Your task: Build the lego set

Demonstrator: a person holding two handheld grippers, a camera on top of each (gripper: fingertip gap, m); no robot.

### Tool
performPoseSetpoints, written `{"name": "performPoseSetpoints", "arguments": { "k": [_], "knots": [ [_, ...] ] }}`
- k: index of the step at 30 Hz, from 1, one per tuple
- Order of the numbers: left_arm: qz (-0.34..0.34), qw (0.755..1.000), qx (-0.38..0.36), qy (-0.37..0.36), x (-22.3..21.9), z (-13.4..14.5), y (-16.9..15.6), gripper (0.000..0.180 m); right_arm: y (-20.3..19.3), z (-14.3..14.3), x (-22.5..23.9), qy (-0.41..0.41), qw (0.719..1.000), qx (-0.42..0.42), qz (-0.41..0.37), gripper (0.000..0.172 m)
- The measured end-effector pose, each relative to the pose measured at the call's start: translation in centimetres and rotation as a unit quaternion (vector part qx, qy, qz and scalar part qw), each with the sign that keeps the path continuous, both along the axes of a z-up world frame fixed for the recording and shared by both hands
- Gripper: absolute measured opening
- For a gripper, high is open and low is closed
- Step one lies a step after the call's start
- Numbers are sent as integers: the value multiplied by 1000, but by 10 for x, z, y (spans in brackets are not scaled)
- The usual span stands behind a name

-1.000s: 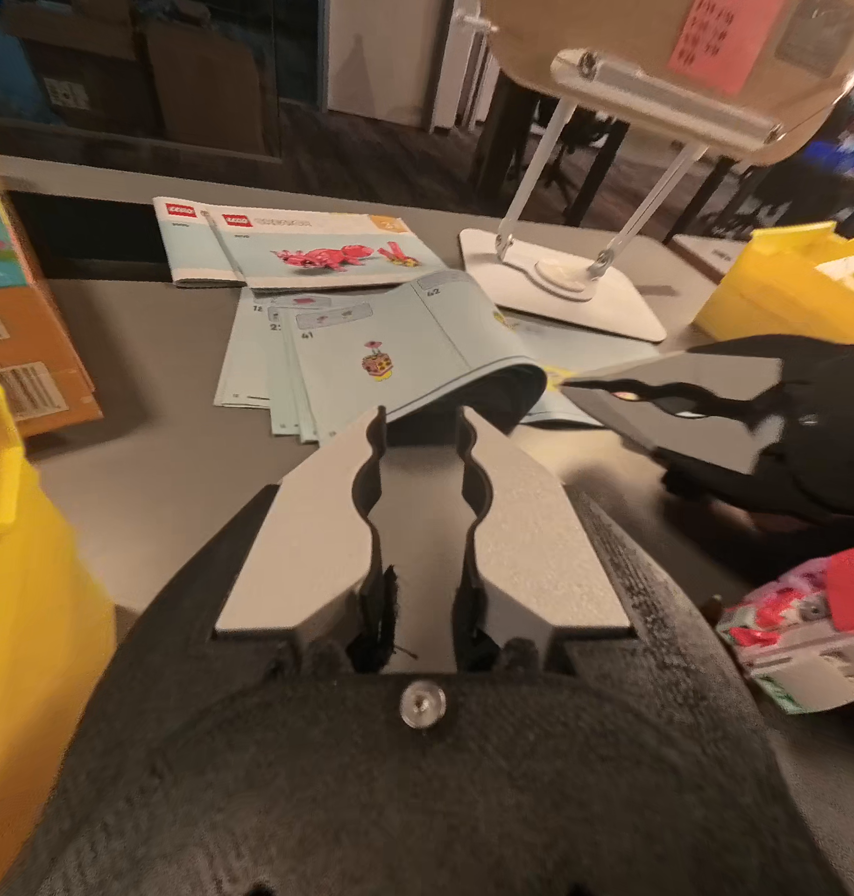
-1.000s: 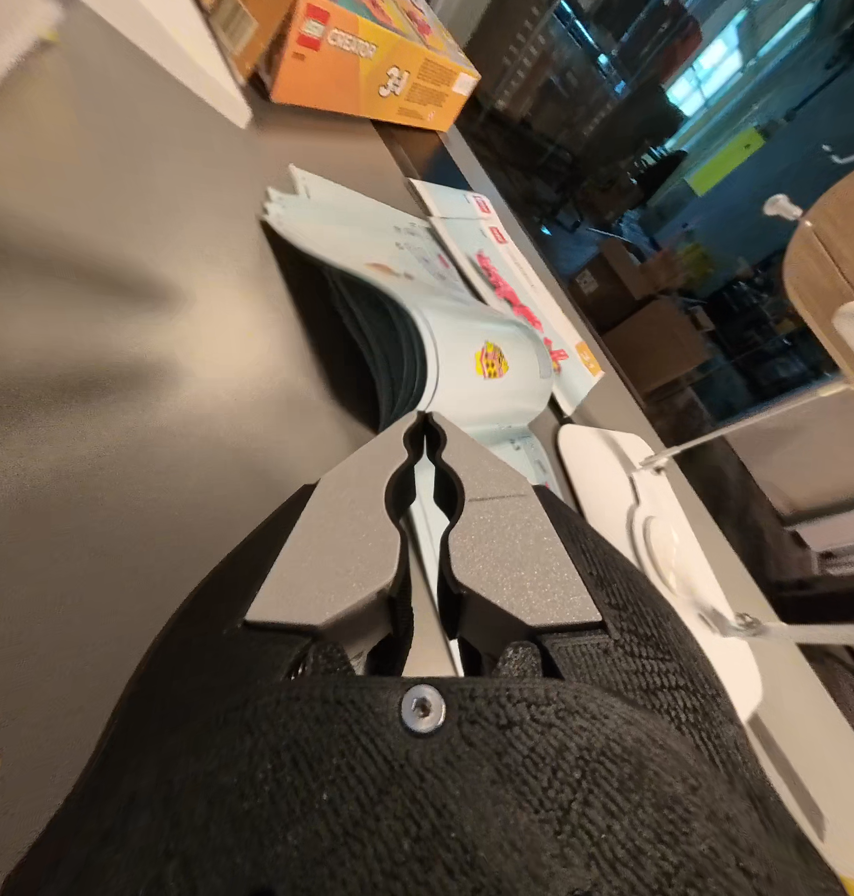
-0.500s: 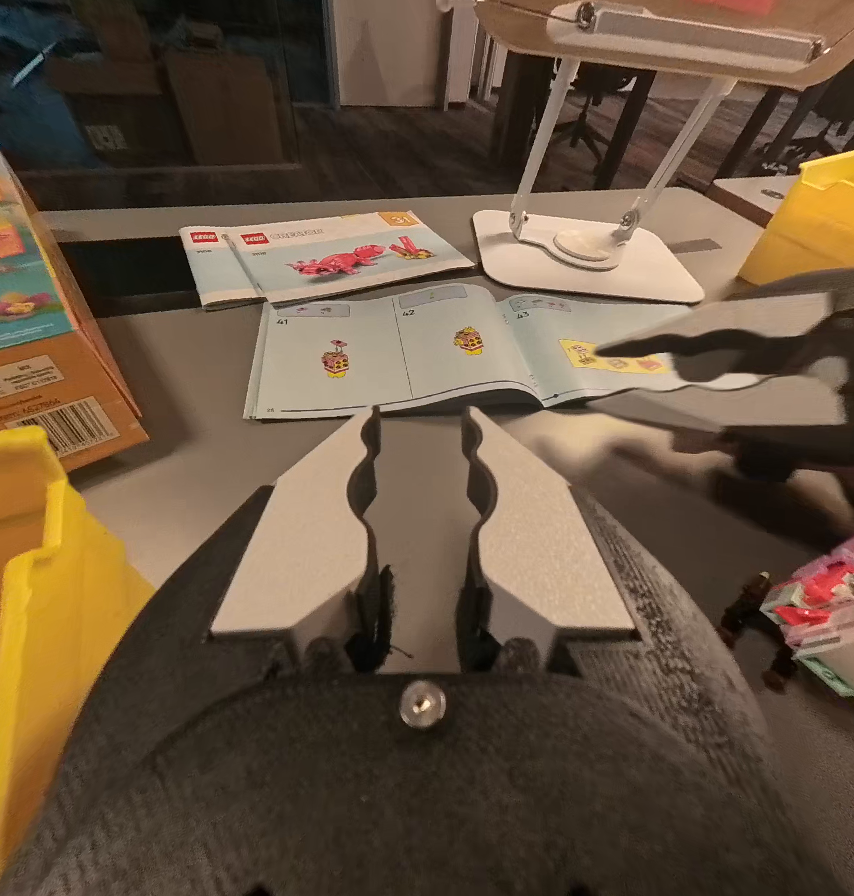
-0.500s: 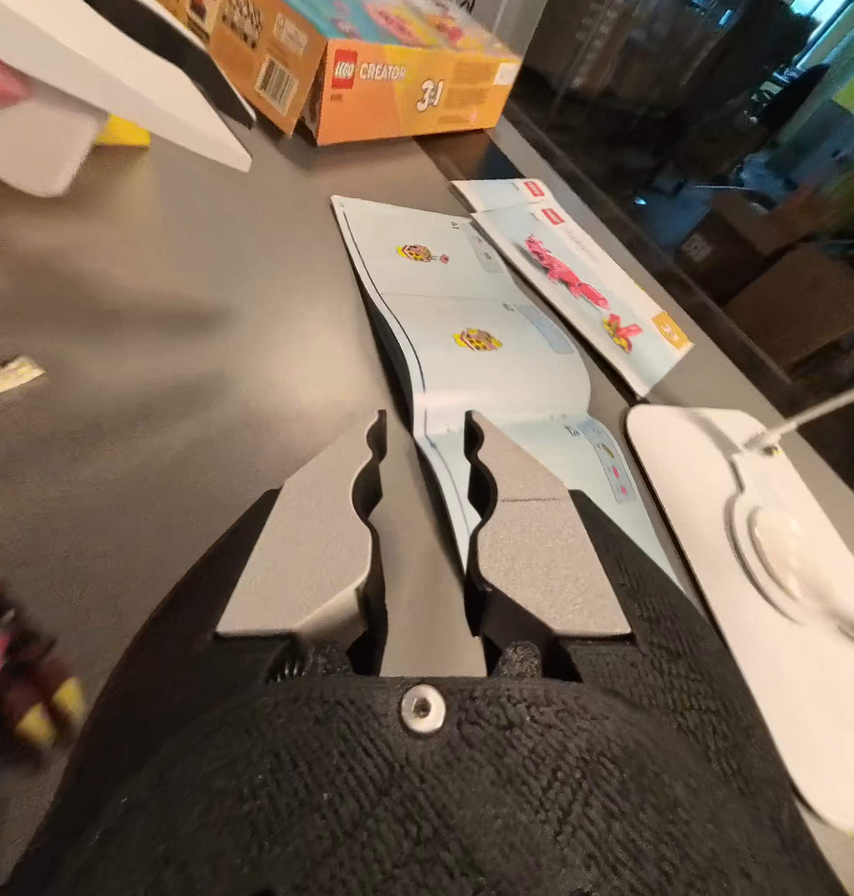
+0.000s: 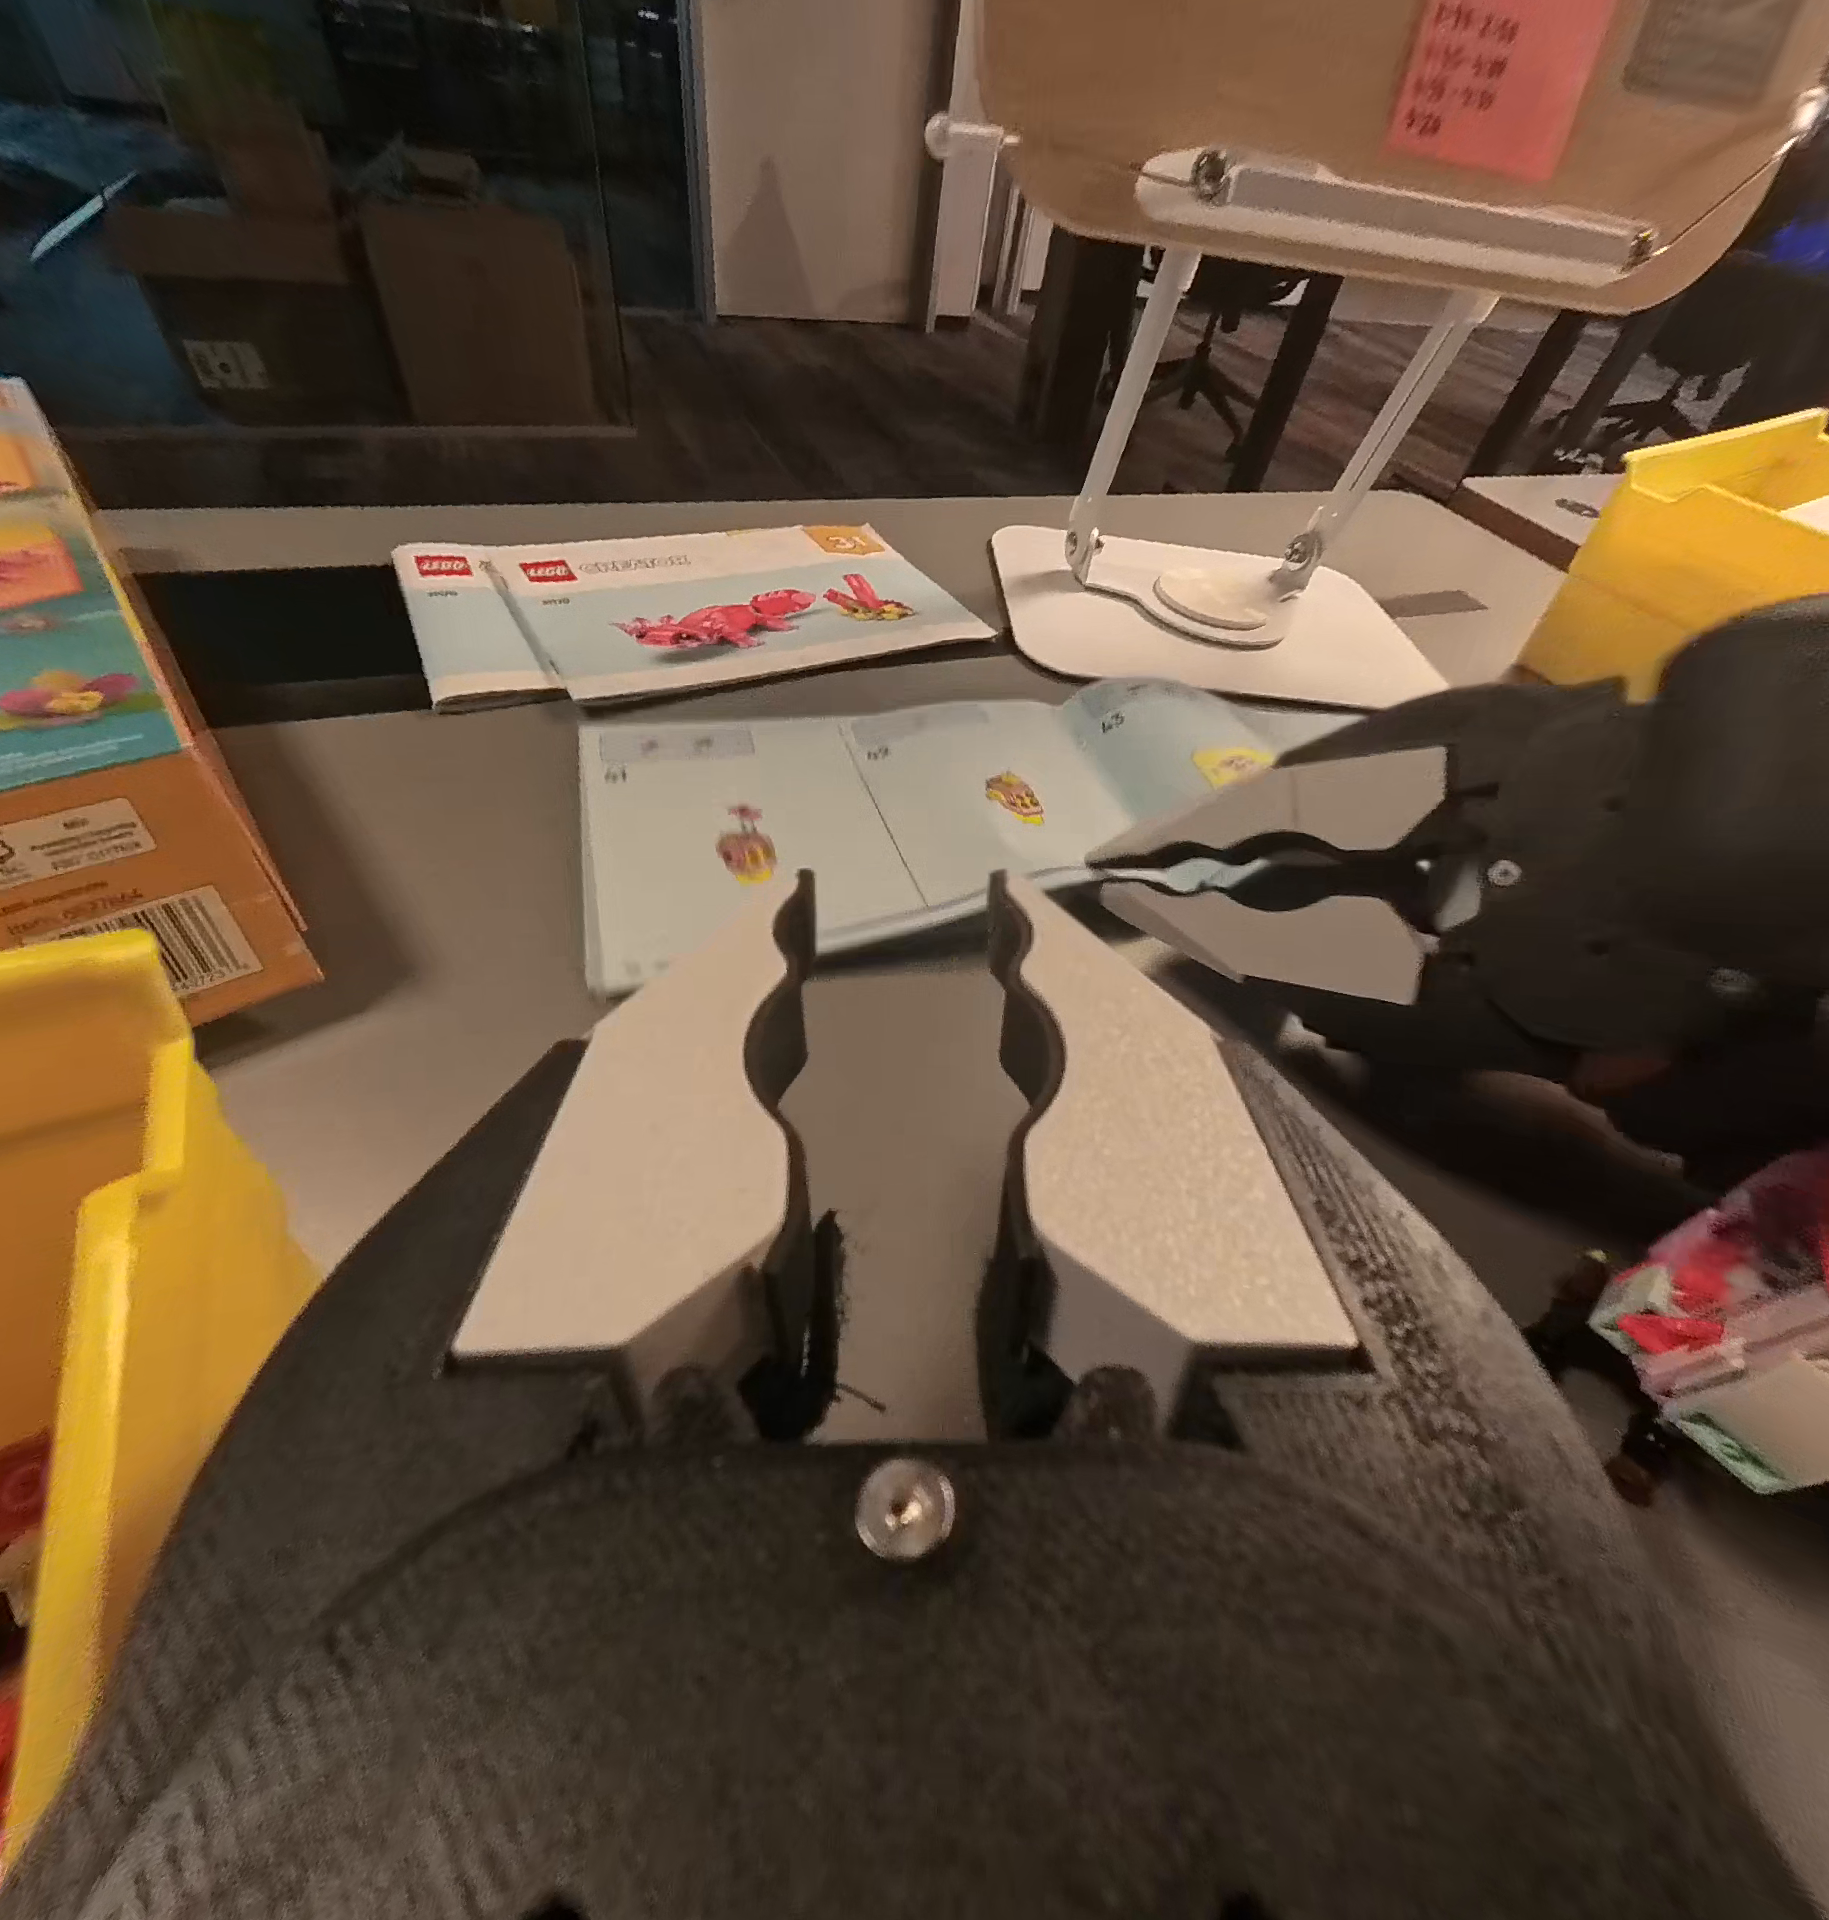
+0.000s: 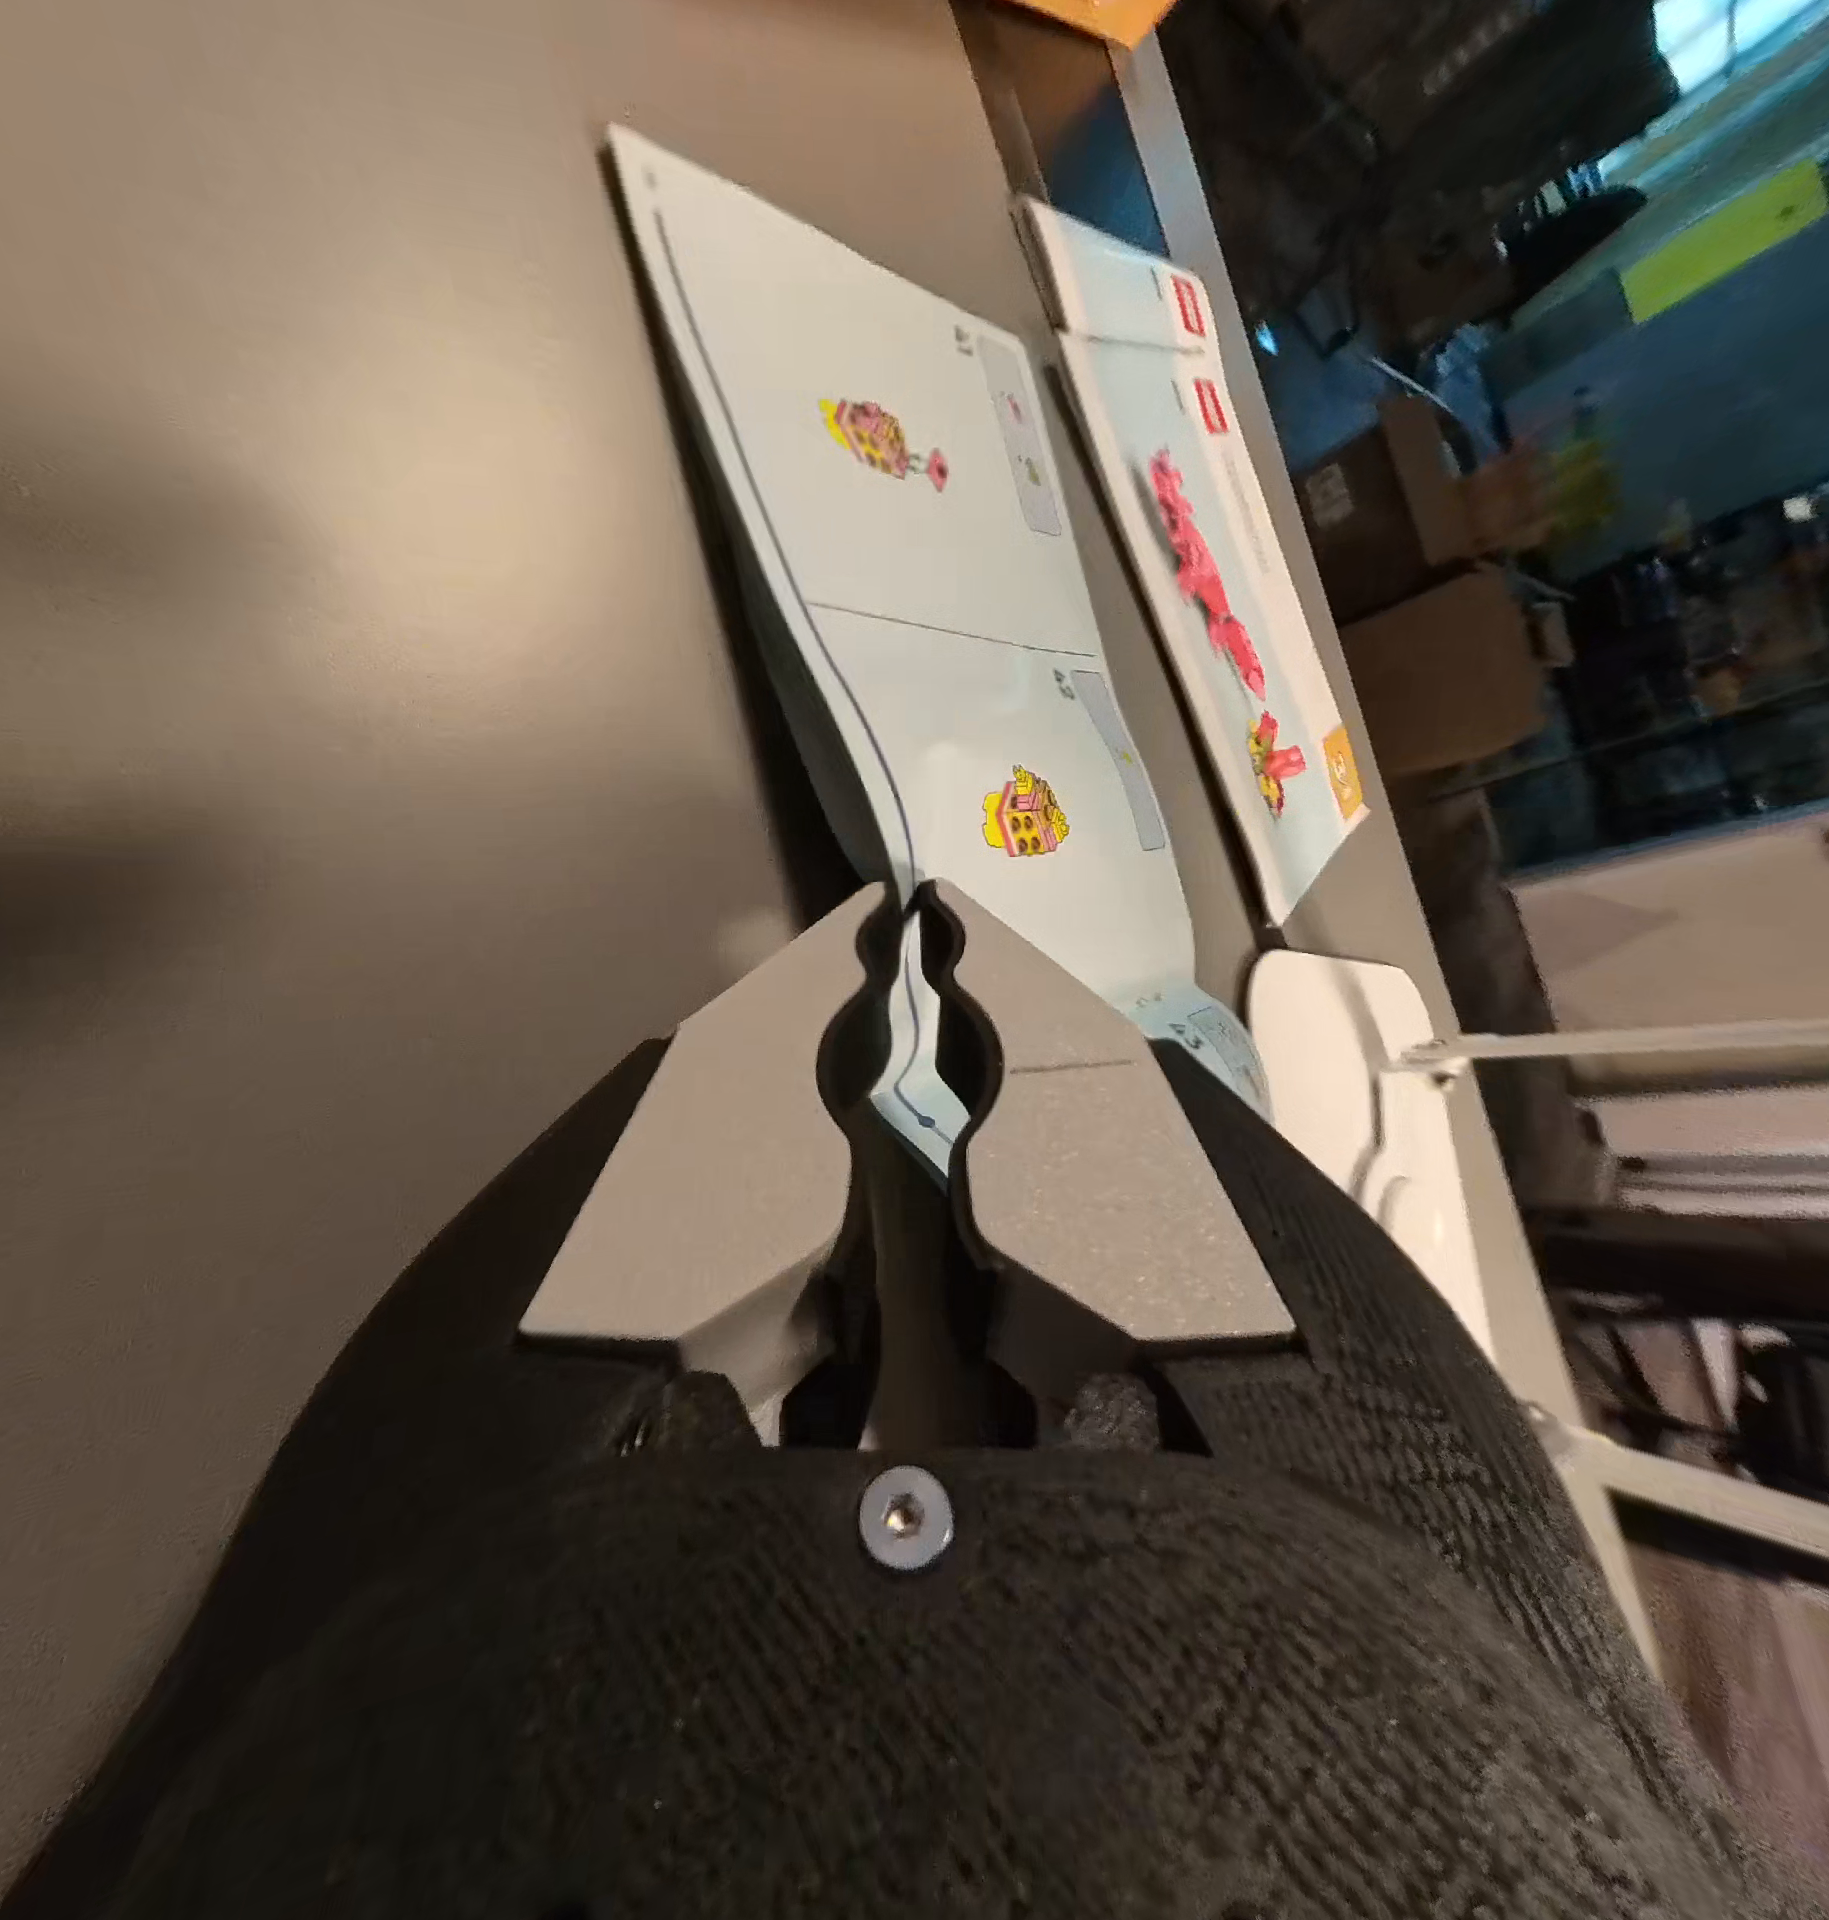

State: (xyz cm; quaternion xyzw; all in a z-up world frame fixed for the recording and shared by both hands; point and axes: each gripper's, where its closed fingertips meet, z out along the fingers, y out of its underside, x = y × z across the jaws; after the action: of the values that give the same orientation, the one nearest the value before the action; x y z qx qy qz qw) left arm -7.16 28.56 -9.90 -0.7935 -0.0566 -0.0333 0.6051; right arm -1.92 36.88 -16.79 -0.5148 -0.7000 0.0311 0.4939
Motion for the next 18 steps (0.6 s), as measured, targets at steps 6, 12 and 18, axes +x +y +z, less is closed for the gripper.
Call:
{"name": "performPoseSetpoints", "arguments": {
  "k": [6, 12, 18],
  "knots": [
    [-30, 999, -4, 30, 9, 5, -2, 32, -25, 3, 55, 22, 996, -17, 87, 0],
    [-131, 990, -45, 34, 43, -4, -9, 31, -24, 1, 107, 37, 994, -28, 102, 0],
    [-247, 940, -154, 180, 73, -44, -34, 47, -29, 6, 101, 51, 992, -2, 114, 0]
  ]
}}
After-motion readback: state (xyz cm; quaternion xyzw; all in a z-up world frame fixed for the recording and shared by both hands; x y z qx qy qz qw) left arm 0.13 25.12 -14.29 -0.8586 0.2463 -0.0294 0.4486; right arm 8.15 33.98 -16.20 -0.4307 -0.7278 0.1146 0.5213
